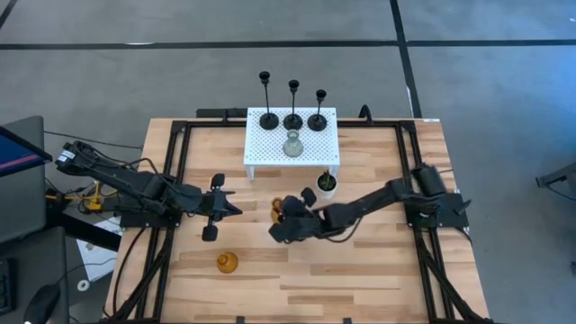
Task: Pick & Place candle stick holders
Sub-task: Put the top orange glass candle holder on the shelf
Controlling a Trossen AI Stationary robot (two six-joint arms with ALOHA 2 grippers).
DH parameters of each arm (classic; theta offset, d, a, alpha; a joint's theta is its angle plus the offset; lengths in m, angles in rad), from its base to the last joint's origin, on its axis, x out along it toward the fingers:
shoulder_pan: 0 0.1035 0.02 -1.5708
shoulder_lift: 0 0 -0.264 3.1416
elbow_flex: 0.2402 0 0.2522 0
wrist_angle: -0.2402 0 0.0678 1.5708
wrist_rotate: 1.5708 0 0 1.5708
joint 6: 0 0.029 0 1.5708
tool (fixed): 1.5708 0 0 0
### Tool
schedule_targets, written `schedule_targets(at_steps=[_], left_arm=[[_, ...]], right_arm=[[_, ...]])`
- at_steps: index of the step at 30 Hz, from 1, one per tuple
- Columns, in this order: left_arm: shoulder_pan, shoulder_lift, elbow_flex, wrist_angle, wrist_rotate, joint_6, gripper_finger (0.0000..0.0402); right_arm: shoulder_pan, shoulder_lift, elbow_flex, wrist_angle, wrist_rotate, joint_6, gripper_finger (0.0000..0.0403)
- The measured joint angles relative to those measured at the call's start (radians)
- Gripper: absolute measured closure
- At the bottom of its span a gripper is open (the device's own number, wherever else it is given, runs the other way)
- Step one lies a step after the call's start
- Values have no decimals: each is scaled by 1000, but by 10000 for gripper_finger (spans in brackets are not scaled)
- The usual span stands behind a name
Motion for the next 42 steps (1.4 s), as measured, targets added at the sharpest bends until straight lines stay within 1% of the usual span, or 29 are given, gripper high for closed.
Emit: schedule_targets(at_steps=[4, 7, 11, 15, 19, 22, 26, 31, 42], left_arm=[[0, 0, 0, -1, 0, 0, 392], [0, 0, 0, -3, 0, 0, 392], [0, 0, 0, -4, 0, 0, 392], [0, 0, 0, -4, 0, 0, 392], [0, 0, 0, -4, 0, 0, 392], [0, 0, 0, -4, 0, 0, 392], [0, 0, 0, -4, 0, -5, 392], [0, 0, 0, -4, 0, -8, 392], [0, 0, 0, -4, 0, -8, 392]], right_arm=[[35, -98, 0, -101, 8, 12, 306], [57, -178, 1, -188, 32, 14, 306], [62, -274, 1, -320, 118, 14, 306], [44, -349, 1, -446, 223, 11, 306], [-16, -394, 0, -553, 232, 5, 306], [-68, -410, 0, -578, 234, -33, 306], [-128, -417, 0, -576, 231, -104, 306], [-190, -417, 0, -577, 229, -154, 306], [-248, -417, 0, -578, 232, -207, 306]])
